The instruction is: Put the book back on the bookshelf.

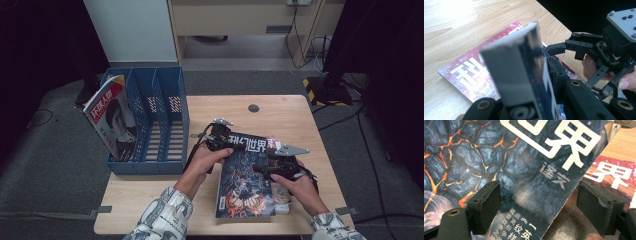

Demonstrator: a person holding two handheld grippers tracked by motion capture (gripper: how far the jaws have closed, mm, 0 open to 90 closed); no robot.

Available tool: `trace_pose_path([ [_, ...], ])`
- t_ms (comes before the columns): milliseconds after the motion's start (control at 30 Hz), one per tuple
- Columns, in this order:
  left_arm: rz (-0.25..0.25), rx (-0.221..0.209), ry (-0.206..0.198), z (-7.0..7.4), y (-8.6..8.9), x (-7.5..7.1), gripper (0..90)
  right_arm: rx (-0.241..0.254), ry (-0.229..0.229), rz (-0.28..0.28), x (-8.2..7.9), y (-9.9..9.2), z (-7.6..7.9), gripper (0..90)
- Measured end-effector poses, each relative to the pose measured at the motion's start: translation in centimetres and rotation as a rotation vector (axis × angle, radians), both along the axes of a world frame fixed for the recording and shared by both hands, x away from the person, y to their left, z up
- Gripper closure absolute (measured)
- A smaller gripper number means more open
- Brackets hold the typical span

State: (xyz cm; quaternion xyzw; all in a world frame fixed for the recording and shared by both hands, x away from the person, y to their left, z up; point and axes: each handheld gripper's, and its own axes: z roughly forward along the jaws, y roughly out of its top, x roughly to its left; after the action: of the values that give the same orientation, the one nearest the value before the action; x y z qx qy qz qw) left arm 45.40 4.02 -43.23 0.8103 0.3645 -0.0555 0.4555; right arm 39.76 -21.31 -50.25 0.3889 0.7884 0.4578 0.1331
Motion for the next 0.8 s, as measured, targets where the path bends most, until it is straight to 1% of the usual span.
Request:
trace_pose_path([
  [167, -0.010, -0.020, -0.017, 0.5, 0.2, -0.3, 79.4, 0.007, 0.001, 0.005, -0.3, -0.4, 0.2, 19.3],
  [267, -0.014, -0.035, -0.029, 0.9, 0.3, -0.5, 79.7, -0.001, -0.010, -0.002, -0.8, -1.1, 0.5, 18.9],
  [400, -0.010, -0.044, -0.042, 1.5, 0.4, -0.5, 80.1, -0.001, -0.009, -0.038, -1.5, -2.3, 0.6, 19.1],
  [500, -0.008, -0.043, -0.046, 1.8, 0.6, -0.5, 80.2, -0.010, -0.001, -0.060, -1.7, -3.1, 0.5, 20.0],
  [567, -0.011, -0.048, -0.051, 1.8, 0.6, -0.6, 80.2, -0.007, 0.003, -0.071, -1.6, -3.5, 0.4, 21.2],
  [600, -0.013, -0.047, -0.054, 1.9, 0.6, -0.6, 80.2, 0.000, 0.010, -0.077, -1.5, -3.7, 0.4, 22.7],
  [700, -0.011, -0.041, -0.055, 1.9, 0.6, -0.7, 80.2, -0.004, -0.005, -0.076, -1.5, -3.8, 0.4, 30.8],
  [733, -0.011, -0.042, -0.054, 1.9, 0.6, -0.6, 80.3, -0.015, -0.021, -0.084, -1.5, -3.9, 0.5, 32.5],
  [800, -0.008, -0.044, -0.054, 2.0, 0.7, -0.6, 80.4, -0.030, -0.022, -0.101, -1.4, -3.9, 0.4, 34.8],
])
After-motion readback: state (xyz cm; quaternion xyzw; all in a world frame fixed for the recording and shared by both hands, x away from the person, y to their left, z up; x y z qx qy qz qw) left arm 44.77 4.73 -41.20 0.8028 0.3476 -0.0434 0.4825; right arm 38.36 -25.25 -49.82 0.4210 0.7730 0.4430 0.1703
